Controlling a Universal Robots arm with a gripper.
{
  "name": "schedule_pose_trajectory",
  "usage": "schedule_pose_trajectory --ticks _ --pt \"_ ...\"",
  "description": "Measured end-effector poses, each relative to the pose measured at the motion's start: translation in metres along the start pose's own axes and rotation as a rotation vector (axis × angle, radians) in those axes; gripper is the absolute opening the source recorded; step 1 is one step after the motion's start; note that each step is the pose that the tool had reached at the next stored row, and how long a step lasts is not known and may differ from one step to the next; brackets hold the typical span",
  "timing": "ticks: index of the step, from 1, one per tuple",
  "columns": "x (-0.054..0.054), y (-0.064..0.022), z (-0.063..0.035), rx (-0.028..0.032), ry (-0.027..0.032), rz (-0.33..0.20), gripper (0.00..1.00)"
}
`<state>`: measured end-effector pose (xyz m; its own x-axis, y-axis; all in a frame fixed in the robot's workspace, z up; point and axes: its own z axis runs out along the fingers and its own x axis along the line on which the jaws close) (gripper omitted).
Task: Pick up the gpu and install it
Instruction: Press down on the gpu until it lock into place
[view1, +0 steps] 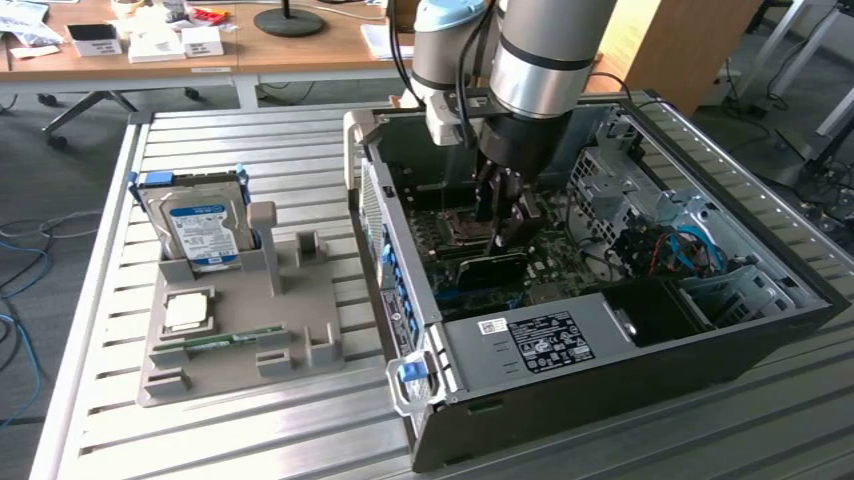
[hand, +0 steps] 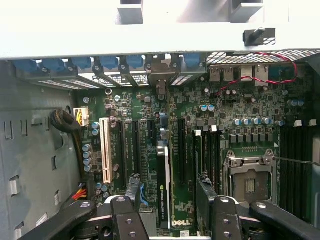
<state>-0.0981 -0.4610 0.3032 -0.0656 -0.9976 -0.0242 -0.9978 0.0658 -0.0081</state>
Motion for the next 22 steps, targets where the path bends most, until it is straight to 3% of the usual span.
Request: schedule_pose_trajectory --ticks 12,13,14,15,16,22 --pt "0.0000 0.0000 0.0000 0.0000 0.0000 0.000 0.56" --pt "0.0000 0.0000 0.0000 0.0000 0.0000 0.000 0.50" --pt "0.0000 0.0000 0.0000 0.0000 0.0000 0.000 0.50" --pt "0.0000 0.0000 0.0000 0.0000 0.0000 0.000 0.26" --pt "0.0000 0.0000 0.0000 0.0000 -0.0001 0.000 0.11" --pt "-0.0001 0.0000 0.0000 0.0000 0.0000 0.000 0.11"
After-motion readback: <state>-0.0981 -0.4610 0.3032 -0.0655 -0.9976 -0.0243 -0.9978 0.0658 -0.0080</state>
